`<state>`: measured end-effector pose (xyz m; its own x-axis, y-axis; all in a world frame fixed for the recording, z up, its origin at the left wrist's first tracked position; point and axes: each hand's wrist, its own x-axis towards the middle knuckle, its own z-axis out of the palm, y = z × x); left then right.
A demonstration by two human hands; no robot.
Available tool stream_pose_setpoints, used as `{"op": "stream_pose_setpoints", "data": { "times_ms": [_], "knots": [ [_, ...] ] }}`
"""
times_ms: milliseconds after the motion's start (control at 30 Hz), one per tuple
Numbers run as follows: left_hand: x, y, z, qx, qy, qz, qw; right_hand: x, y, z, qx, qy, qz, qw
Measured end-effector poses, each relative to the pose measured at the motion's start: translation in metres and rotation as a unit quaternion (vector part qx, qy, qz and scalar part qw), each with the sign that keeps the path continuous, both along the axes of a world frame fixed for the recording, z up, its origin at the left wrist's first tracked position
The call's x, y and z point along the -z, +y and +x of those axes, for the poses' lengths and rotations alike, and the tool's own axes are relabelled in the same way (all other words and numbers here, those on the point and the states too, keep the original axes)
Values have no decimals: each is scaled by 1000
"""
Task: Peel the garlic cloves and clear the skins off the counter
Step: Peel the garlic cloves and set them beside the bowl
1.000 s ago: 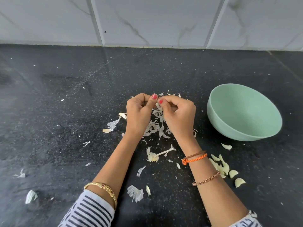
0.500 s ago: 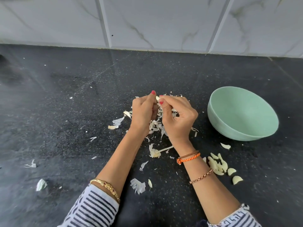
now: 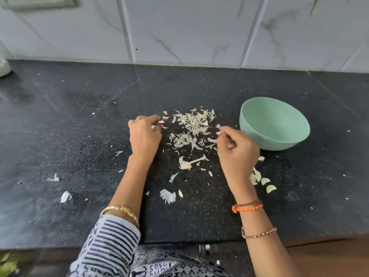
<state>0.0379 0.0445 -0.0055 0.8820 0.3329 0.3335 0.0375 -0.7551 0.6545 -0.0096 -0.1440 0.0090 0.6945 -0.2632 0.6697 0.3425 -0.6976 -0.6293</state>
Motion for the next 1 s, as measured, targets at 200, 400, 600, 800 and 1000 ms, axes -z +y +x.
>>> {"op": "stream_pose_setpoints", "data": {
  "times_ms": [200,400,600,800,1000],
  "knots": [
    [4,3,1,33,30,5,999,7,-22,-27,67,19,-3,998],
    [0,3,-1,43,12,-36,998,10,-35,-49,133,66,-71,986],
    [-5,-7,-4,73,-122,-43,989,17,-44,-61,134,174,-98,971],
    [-18,-21,-15,81,-153,-201,964,-4,-26,-46,44,51,-68,995],
    [-24,-34,-16,162,-118,-381,903,-23,15,-5,-147,159,24,976]
  ]
}}
